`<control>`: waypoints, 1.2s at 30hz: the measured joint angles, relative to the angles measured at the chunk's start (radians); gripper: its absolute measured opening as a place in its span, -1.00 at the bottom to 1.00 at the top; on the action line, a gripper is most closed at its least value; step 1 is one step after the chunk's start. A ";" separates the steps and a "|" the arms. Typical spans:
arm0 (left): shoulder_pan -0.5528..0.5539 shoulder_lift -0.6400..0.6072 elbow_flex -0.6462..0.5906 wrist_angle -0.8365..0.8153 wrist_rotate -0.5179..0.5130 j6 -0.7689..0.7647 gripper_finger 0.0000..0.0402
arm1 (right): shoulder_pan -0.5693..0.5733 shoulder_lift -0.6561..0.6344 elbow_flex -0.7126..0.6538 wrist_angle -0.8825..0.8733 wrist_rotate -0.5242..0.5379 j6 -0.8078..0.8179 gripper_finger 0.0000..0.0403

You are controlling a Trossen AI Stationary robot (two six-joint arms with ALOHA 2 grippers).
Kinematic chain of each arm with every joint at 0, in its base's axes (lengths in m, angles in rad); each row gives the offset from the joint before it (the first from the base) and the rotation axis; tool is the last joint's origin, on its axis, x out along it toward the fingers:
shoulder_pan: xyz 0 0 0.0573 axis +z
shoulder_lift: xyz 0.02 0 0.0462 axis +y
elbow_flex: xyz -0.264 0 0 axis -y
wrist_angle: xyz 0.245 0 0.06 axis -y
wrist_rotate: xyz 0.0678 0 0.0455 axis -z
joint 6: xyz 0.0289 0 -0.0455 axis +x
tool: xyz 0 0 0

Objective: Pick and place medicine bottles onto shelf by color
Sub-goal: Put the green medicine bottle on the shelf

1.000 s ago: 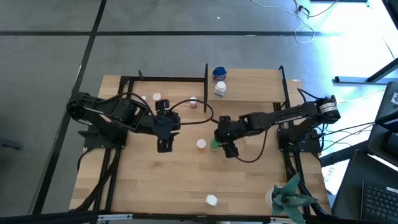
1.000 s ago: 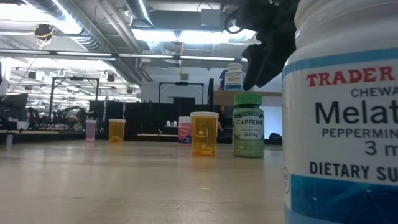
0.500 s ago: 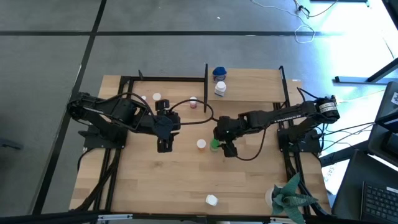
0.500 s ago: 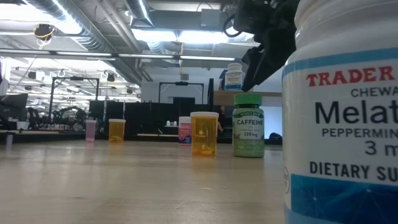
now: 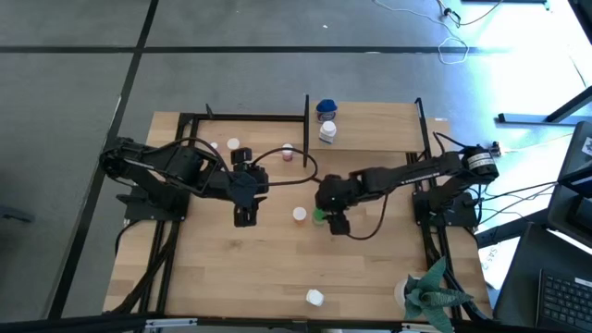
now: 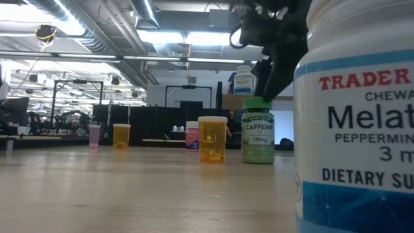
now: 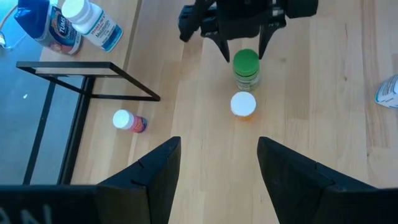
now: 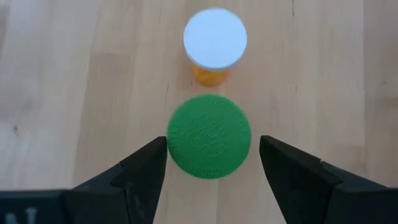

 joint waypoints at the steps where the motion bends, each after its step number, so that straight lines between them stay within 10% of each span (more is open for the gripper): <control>1: 0.000 0.000 0.000 0.000 0.000 0.000 0.03 | 0.000 0.007 0.000 0.000 0.001 0.000 0.29; 36: 0.000 0.000 0.000 -0.001 0.000 -0.003 0.03 | 0.000 0.075 0.000 0.067 0.005 -0.050 0.11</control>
